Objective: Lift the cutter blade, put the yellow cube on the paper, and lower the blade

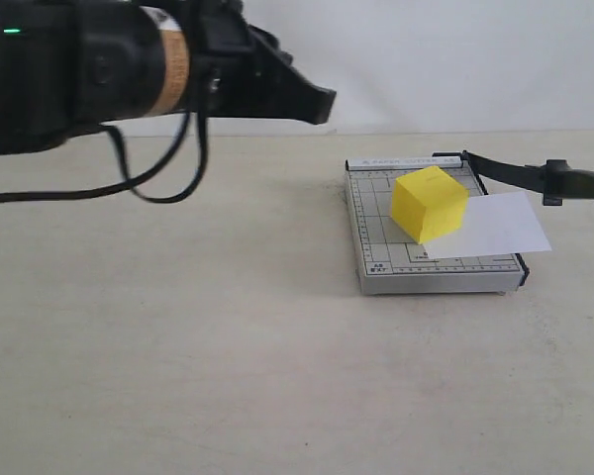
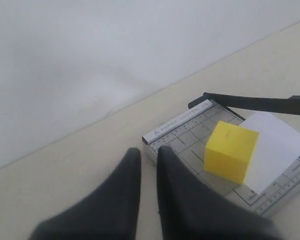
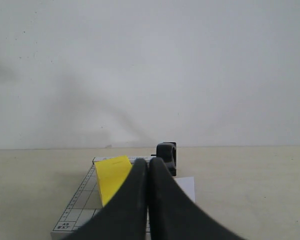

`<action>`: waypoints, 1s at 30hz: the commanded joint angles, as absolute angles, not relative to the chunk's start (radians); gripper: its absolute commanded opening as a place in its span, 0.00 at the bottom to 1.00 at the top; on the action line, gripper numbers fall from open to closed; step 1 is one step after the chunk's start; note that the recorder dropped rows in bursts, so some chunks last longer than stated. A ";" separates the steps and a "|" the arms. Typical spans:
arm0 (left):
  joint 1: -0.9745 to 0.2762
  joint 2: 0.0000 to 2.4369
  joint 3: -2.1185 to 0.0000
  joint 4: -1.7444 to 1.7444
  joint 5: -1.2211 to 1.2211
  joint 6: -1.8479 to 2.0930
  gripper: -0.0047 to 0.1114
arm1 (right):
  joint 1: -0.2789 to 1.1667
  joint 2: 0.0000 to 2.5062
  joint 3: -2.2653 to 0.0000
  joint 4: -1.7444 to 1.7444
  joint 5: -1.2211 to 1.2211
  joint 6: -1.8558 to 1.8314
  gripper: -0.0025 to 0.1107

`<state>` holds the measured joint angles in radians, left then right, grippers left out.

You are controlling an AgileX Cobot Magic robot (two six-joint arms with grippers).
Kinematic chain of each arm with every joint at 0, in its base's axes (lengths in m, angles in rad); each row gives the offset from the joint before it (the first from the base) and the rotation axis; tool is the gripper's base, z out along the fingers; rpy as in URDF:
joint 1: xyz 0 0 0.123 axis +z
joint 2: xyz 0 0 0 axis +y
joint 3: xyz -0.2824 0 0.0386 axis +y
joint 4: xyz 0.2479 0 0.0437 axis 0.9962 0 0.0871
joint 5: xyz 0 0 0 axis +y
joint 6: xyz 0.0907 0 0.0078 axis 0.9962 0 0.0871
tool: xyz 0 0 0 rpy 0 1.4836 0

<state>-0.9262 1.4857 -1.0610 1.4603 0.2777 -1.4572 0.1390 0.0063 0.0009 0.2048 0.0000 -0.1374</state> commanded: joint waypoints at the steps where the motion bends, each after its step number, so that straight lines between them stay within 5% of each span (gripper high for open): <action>1: -0.928 1.269 -0.884 1.450 0.298 -1.506 0.14 | 0.137 0.000 0.000 0.201 -0.006 -0.139 0.02; 16: -0.928 0.485 -0.456 1.447 0.125 -1.517 0.14 | 0.137 0.000 0.000 0.201 -0.006 -0.139 0.02; 30: -0.928 0.232 -0.281 1.447 0.054 -1.523 0.14 | 0.137 0.000 0.000 0.201 -0.006 -0.139 0.02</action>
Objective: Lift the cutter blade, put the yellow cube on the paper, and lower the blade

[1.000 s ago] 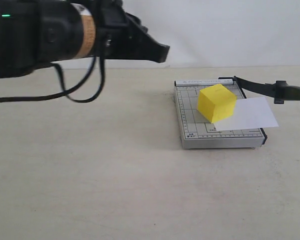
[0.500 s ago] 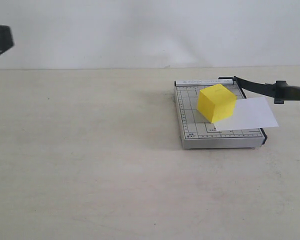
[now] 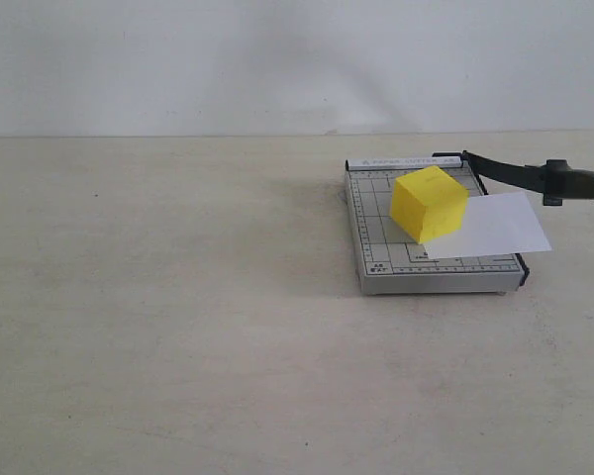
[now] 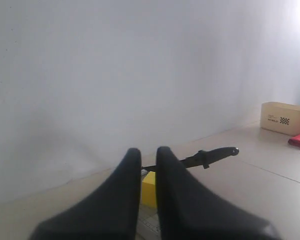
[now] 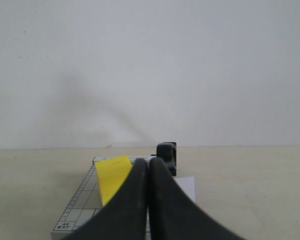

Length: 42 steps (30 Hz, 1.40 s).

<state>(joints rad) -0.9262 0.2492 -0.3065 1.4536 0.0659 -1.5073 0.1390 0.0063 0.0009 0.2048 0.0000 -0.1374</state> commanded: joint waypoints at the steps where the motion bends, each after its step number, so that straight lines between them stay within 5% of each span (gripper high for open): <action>1: -0.928 0.230 -0.272 1.447 0.065 -1.529 0.14 | 0.137 0.000 0.000 0.201 -0.006 -0.139 0.02; 18: -0.921 0.208 -0.208 1.462 0.000 -1.506 0.14 | 0.137 0.000 0.000 0.203 -0.006 -0.139 0.02; 37: -0.434 0.000 0.000 1.455 -0.213 -1.510 0.14 | 0.137 0.000 0.000 0.203 -0.008 -0.139 0.02; 42: -0.392 0.000 0.000 1.455 -0.239 -1.510 0.14 | 0.137 0.000 0.000 0.203 -0.008 -0.139 0.02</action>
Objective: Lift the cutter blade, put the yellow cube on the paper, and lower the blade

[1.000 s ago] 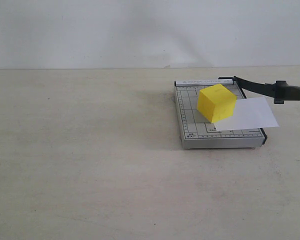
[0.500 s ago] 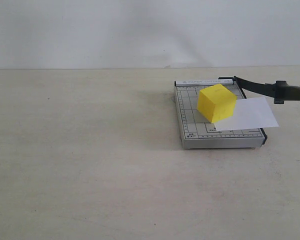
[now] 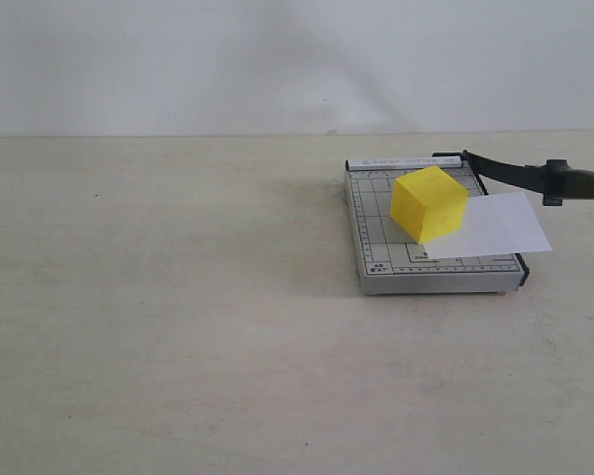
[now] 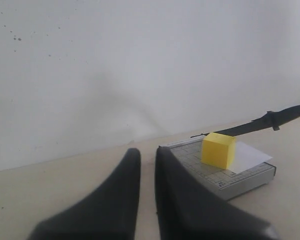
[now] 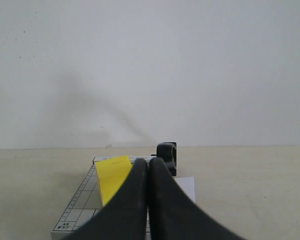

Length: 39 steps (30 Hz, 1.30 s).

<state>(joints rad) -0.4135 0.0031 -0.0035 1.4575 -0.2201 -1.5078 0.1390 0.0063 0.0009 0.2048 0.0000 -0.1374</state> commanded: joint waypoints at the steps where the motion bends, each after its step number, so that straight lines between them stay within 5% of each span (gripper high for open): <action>1: -0.381 0.000 0.000 1.458 -0.244 -1.510 0.14 | 0.137 0.000 0.000 0.203 -0.008 -0.139 0.02; 22: -0.332 0.000 0.000 1.536 -0.263 -1.491 0.14 | 0.137 0.000 0.000 0.203 -0.008 -0.139 0.02; 39: -0.332 0.014 0.000 0.838 -0.232 -0.676 0.14 | 0.137 0.000 0.000 0.203 -0.008 -0.139 0.02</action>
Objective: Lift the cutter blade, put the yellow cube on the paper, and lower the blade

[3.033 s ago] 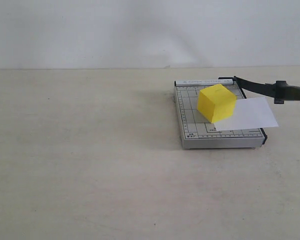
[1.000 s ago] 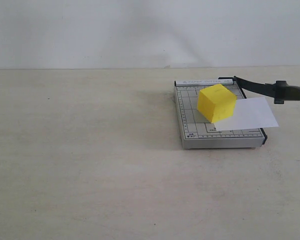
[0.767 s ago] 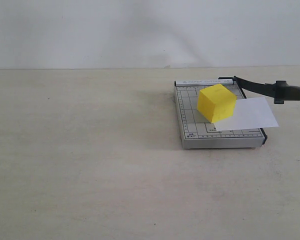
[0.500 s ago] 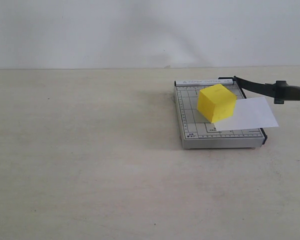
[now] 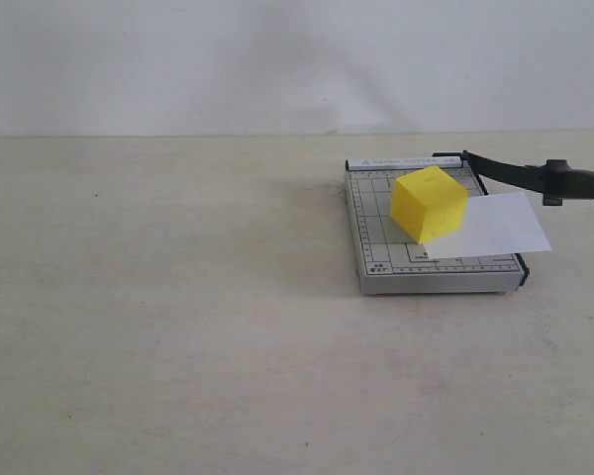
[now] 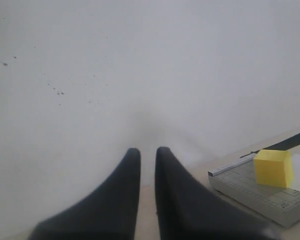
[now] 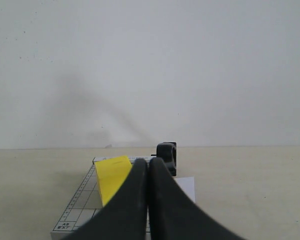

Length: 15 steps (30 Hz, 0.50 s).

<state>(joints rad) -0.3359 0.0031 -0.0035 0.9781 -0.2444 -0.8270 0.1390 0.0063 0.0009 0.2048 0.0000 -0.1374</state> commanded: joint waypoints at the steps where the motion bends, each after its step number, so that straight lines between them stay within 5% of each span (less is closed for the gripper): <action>1: -0.332 0.025 0.000 0.815 -0.232 -0.646 0.14 | 0.137 0.000 0.000 0.203 -0.008 -0.139 0.02; 15: -0.332 0.088 0.000 0.556 -0.239 -0.342 0.14 | 0.137 0.000 0.000 0.203 -0.008 -0.139 0.02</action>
<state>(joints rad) -0.3359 0.0843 -0.0035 0.5858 -0.2437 -0.3639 0.1390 0.0063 0.0009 0.2048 0.0000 -0.1374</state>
